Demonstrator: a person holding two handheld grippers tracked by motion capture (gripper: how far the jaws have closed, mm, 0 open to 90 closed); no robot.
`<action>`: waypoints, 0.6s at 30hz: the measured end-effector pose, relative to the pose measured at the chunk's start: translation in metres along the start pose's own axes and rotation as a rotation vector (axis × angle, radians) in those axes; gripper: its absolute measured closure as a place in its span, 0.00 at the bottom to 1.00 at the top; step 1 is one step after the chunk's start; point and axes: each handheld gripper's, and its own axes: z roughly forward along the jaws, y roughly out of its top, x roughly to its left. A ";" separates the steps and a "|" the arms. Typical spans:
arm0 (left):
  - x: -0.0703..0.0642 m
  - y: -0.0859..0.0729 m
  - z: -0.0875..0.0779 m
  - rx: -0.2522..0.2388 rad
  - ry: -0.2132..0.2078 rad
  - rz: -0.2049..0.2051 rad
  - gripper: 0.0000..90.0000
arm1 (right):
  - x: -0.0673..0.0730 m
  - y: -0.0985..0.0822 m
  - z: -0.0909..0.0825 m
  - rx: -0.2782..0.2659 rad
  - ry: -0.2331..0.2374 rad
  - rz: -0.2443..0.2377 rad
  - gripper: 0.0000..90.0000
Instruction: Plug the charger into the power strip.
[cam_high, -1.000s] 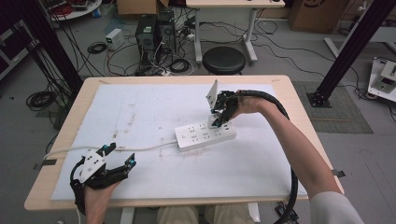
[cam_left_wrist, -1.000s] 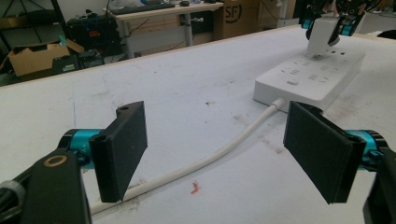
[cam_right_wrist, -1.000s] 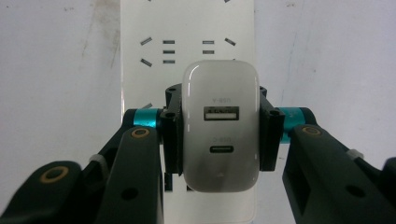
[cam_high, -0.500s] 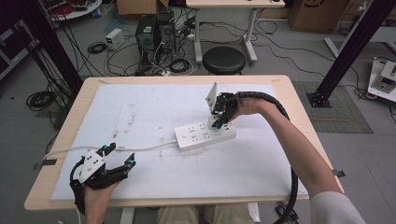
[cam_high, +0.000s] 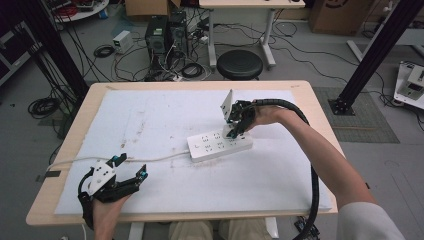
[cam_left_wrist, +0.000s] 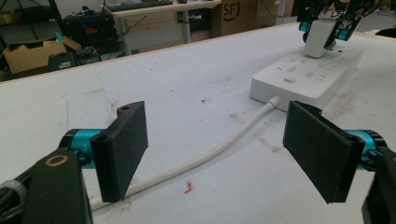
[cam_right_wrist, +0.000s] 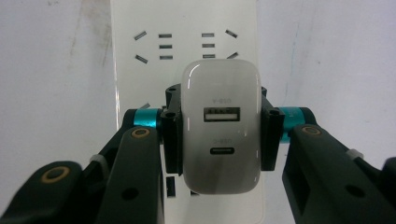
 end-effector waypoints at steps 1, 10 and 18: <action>0.000 0.000 0.000 0.000 0.000 0.000 0.25 | 0.000 0.000 0.000 0.000 0.000 0.000 0.71; 0.001 0.001 0.000 0.007 0.003 0.004 0.25 | -0.007 0.005 0.004 0.025 0.046 -0.002 0.71; 0.004 0.002 -0.005 0.007 0.010 0.004 0.25 | -0.004 -0.004 0.006 -0.038 0.031 0.034 0.71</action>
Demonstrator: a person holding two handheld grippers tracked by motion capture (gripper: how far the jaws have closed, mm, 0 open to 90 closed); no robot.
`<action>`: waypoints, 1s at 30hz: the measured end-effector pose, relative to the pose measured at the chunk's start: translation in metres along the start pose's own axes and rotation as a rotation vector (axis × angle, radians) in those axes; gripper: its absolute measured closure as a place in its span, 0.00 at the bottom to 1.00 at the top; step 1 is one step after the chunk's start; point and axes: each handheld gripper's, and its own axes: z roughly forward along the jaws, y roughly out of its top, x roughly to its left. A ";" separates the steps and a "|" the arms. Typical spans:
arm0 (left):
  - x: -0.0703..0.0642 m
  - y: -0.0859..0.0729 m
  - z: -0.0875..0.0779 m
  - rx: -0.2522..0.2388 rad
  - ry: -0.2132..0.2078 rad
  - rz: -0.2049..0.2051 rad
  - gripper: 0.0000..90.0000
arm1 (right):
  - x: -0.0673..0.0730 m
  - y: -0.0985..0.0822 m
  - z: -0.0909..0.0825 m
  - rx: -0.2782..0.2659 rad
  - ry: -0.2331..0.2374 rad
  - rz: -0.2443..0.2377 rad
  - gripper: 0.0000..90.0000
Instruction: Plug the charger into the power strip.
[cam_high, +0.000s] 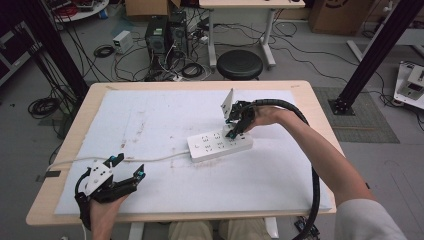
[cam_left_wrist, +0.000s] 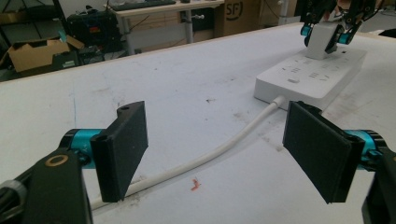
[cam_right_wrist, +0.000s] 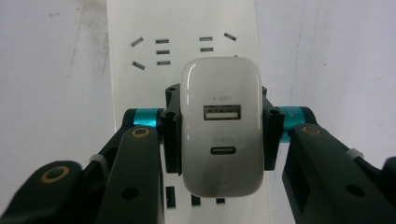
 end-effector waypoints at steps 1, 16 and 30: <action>0.001 0.000 -0.001 0.002 0.003 0.002 0.25 | 0.000 0.001 0.000 0.004 0.005 -0.001 0.71; 0.005 -0.001 -0.002 0.006 0.003 0.002 0.25 | -0.003 0.000 0.001 -0.009 0.016 -0.024 0.70; 0.008 -0.003 -0.008 0.006 0.015 -0.003 0.25 | -0.002 0.002 -0.001 -0.059 0.011 0.001 0.52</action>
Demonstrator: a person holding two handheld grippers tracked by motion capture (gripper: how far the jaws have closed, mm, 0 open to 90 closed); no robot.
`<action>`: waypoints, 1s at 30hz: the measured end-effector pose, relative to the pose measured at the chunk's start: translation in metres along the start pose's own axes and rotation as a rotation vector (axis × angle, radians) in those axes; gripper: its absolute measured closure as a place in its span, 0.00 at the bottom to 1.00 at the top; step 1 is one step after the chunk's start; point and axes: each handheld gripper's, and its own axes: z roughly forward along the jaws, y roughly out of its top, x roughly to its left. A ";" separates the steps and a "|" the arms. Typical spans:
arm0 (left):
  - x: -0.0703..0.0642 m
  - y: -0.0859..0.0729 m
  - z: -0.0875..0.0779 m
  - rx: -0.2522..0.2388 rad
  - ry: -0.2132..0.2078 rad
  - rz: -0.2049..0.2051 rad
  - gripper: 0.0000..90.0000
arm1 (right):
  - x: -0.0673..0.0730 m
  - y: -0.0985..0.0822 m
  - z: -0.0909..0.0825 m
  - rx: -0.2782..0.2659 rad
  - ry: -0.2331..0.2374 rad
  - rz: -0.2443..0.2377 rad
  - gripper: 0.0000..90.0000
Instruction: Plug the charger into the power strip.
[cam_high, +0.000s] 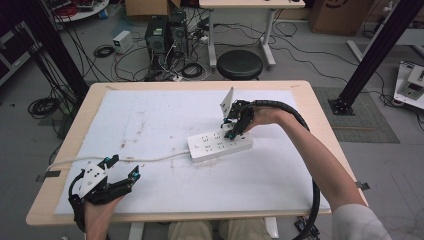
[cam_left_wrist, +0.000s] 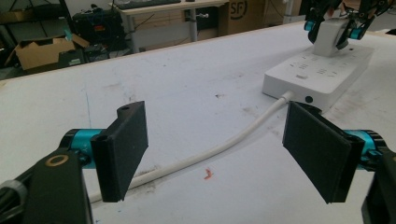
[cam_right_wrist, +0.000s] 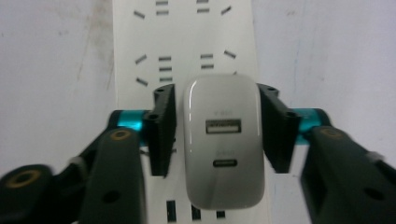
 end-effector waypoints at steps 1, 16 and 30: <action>0.000 0.000 0.000 -0.002 -0.002 -0.002 0.25 | 0.000 0.001 0.000 -0.013 -0.020 0.018 0.36; -0.001 0.001 0.005 -0.012 -0.010 0.001 0.25 | 0.014 -0.021 -0.008 -0.074 -0.063 0.263 0.24; -0.006 0.010 0.015 -0.018 -0.039 0.018 0.25 | 0.056 -0.047 -0.032 -0.250 -0.237 0.418 0.23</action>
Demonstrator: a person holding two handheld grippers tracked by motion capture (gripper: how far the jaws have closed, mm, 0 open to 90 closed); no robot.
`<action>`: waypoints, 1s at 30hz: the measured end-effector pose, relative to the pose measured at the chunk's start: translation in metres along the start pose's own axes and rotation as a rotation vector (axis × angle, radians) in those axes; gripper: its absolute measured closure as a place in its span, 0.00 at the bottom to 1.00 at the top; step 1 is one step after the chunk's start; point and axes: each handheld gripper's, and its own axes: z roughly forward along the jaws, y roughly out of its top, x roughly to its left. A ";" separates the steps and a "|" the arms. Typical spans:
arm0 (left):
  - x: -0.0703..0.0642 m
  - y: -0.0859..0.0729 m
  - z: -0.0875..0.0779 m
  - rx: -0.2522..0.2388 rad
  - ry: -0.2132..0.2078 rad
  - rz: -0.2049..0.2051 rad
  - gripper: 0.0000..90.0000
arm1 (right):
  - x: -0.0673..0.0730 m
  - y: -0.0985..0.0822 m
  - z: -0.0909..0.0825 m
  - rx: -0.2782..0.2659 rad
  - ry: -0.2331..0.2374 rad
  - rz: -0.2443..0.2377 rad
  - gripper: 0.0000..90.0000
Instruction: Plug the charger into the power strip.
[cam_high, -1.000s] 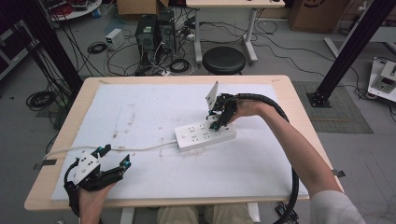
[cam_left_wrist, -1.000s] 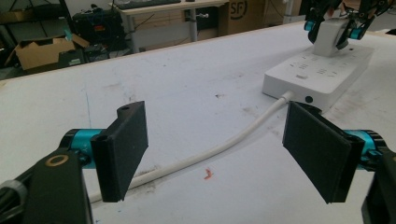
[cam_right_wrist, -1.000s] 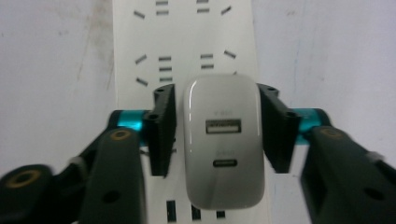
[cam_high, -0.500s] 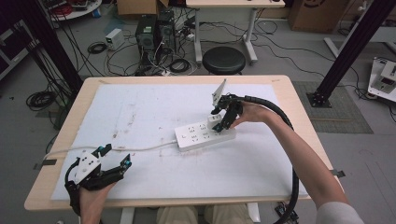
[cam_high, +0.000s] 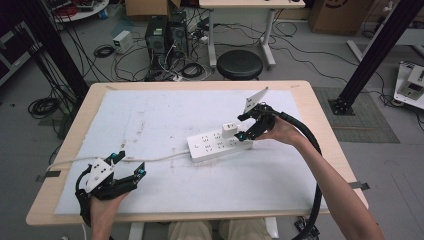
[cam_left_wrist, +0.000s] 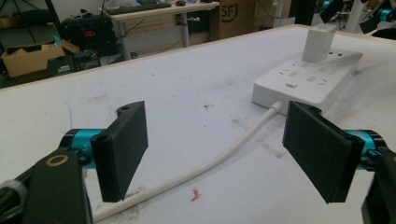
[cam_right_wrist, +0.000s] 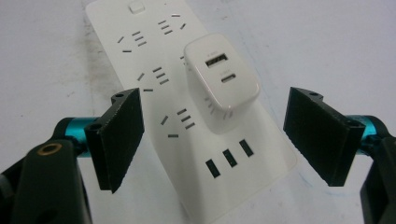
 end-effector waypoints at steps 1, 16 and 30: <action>0.000 0.001 0.000 0.001 -0.001 0.006 0.25 | 0.002 -0.002 -0.002 -0.007 -0.025 0.011 0.23; 0.004 0.000 0.003 0.012 0.002 -0.012 0.25 | 0.034 -0.043 -0.023 -0.177 -0.241 0.169 0.23; 0.005 -0.001 0.010 0.013 0.001 -0.020 0.25 | 0.069 -0.083 -0.039 -0.359 -0.421 0.354 0.23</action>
